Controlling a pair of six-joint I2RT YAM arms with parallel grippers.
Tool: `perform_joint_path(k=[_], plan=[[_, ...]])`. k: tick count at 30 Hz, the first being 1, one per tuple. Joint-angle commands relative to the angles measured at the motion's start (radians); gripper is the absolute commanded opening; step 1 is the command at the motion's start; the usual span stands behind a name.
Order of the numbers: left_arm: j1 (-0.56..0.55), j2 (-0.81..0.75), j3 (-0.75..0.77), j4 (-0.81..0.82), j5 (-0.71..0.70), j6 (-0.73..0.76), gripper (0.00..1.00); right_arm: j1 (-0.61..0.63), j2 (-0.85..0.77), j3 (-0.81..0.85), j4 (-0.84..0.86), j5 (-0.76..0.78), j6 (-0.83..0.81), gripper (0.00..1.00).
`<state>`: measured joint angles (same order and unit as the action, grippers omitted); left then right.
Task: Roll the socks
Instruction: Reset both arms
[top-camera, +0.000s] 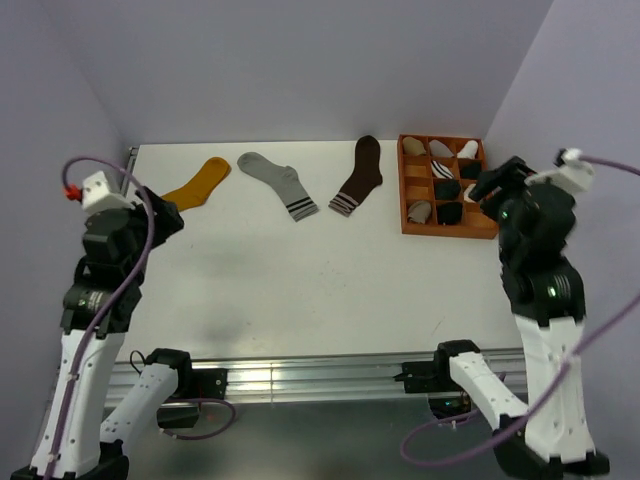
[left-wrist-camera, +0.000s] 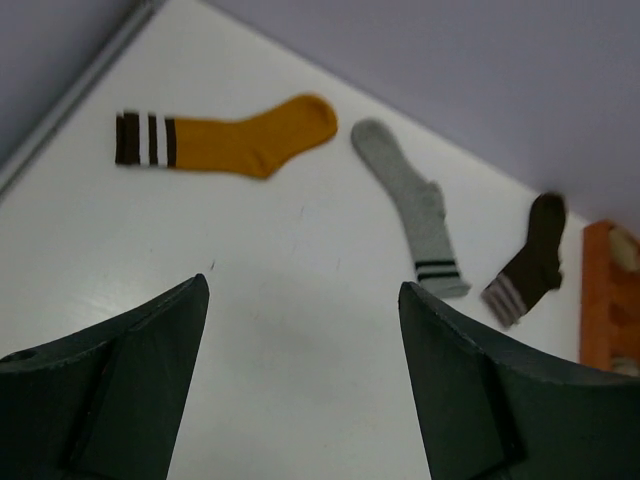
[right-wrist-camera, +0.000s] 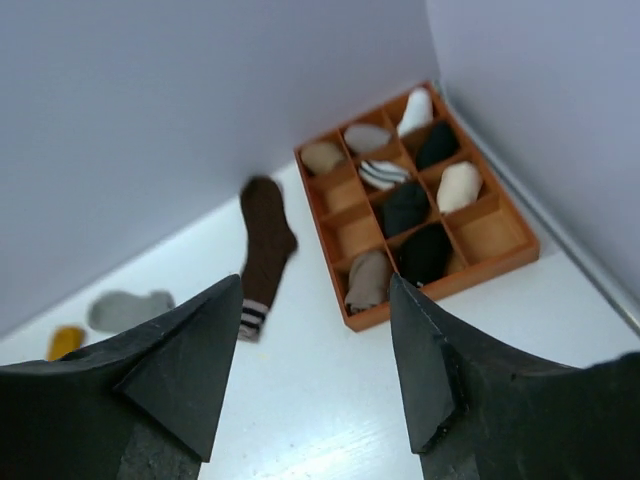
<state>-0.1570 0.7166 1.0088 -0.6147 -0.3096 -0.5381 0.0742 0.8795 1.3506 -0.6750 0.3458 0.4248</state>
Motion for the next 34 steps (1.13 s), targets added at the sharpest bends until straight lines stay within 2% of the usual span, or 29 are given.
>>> perform_joint_path(k=[1,7,13,18,23,34], plan=[[-0.003,-0.032,0.177,-0.083,-0.085,0.023,0.83,0.001,-0.149,0.012,-0.083,0.068,-0.020,0.69],[-0.003,-0.123,0.306,-0.175,-0.163,0.044,0.95,0.001,-0.367,0.004,-0.110,0.048,-0.122,0.81],[-0.004,-0.198,0.343,-0.241,-0.261,0.049,0.98,0.033,-0.569,-0.113,-0.066,0.021,-0.158,0.84],[-0.009,-0.221,0.347,-0.273,-0.284,-0.011,0.99,0.076,-0.675,-0.169,-0.051,0.076,-0.184,0.87],[-0.009,-0.253,0.294,-0.260,-0.289,-0.022,0.99,0.085,-0.732,-0.220,-0.021,0.087,-0.195,0.88],[-0.009,-0.292,0.241,-0.238,-0.313,0.003,0.99,0.110,-0.723,-0.245,0.005,0.094,-0.221,0.91]])
